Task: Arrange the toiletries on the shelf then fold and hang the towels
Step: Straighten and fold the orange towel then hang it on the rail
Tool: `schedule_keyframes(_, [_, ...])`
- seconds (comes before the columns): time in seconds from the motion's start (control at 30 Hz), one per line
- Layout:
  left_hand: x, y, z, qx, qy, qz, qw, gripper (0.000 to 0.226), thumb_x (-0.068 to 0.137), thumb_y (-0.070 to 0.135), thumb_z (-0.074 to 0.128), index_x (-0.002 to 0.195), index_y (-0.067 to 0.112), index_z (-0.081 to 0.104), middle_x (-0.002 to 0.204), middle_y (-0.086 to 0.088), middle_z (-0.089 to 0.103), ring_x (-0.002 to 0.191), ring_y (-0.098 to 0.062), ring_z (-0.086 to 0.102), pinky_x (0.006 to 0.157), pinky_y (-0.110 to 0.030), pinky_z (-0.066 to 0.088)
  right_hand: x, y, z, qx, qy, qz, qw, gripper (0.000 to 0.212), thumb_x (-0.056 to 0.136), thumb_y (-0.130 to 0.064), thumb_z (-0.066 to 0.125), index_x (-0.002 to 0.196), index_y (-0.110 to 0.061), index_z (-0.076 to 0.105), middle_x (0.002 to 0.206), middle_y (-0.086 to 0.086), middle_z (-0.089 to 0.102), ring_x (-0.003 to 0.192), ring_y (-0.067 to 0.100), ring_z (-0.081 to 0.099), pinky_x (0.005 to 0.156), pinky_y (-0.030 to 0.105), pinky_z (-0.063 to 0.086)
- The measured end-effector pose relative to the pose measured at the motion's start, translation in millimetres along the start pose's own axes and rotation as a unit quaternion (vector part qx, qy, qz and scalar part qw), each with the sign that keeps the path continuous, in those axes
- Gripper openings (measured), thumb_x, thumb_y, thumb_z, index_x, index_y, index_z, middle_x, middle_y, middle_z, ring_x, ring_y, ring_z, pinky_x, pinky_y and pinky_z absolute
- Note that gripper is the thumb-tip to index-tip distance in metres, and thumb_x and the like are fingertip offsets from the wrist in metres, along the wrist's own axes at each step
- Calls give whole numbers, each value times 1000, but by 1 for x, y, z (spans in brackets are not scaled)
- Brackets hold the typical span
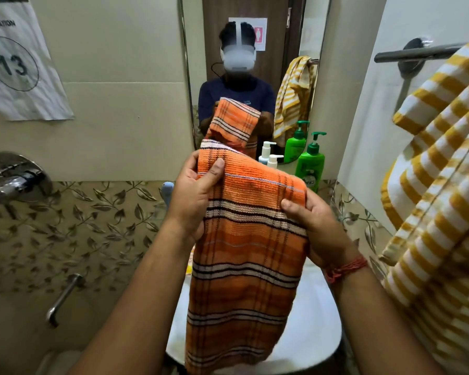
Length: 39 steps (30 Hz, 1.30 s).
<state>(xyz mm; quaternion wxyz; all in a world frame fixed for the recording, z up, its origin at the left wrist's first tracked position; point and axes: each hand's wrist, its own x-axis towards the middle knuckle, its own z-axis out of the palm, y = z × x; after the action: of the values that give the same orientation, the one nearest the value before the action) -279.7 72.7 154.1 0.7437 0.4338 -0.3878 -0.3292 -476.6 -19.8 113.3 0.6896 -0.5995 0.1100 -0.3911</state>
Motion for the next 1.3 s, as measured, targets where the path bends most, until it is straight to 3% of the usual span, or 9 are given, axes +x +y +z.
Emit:
schedule_keyframes(0.17, [-12,-10,-19,85,-131,-67,985,43,94,24,64,135,17,55,126,-10,70,115,-25,69,94,-40,57,6,-18,4,-44,114,-30,992,37,95,-3,57,130,-14,54,119,17,70,110,33,68,90,47,57])
schedule_keyframes(0.3, [-8,-20,-13,120,-14,-62,991,61,88,16,71,143,17,46,116,-14,72,90,-16,73,69,-28,56,14,-25,-5,-64,157,41,985,40,94,-3,59,133,-7,51,121,22,68,104,35,70,88,50,58])
schedule_keyframes(0.4, [-5,-21,-6,60,3,-28,998,69,86,14,72,147,19,41,101,-5,74,93,-19,73,72,-30,58,12,-35,-17,-18,98,77,992,69,84,-7,68,146,-12,38,126,21,64,103,34,70,81,44,61])
schedule_keyframes(0.5, [-8,-17,-2,40,-51,13,998,78,85,1,69,152,24,34,114,-9,72,105,-25,71,84,-37,60,7,-40,-28,-62,46,69,995,103,69,-6,75,154,-33,24,129,18,62,109,33,69,82,41,61])
schedule_keyframes(0.7, [-13,-16,-10,159,-124,-5,979,93,82,14,74,154,40,21,132,12,55,115,-15,66,91,-33,59,9,-28,-17,-96,133,-9,986,67,92,5,59,149,-23,38,126,18,62,109,33,68,82,39,61])
schedule_keyframes(0.83, [-11,-26,-10,120,-17,-3,993,81,88,20,71,154,37,28,131,1,48,114,-29,66,88,-40,60,-1,-24,-16,-3,65,20,998,81,86,-4,62,153,-33,27,126,16,65,110,33,69,84,43,60])
schedule_keyframes(0.97, [-8,-30,-7,97,4,12,995,79,81,34,74,149,43,35,148,-3,36,120,-34,61,90,-50,59,-12,-9,-16,-135,54,35,989,93,80,-5,72,154,-36,25,124,0,58,110,25,68,94,45,57])
schedule_keyframes(1.13, [-8,-34,-13,83,-48,-11,995,93,84,24,77,156,41,21,146,-9,49,125,-29,61,96,-44,56,-6,5,-8,-146,172,-9,974,71,90,-8,69,149,-34,37,121,-4,59,110,23,67,93,46,57])
schedule_keyframes(1.3, [-8,-38,-28,156,-85,-75,981,103,83,7,77,156,47,15,141,-5,46,118,-21,65,99,-40,54,0,4,-11,-98,194,43,975,71,88,-6,71,147,-27,39,125,5,56,109,28,67,90,48,58])
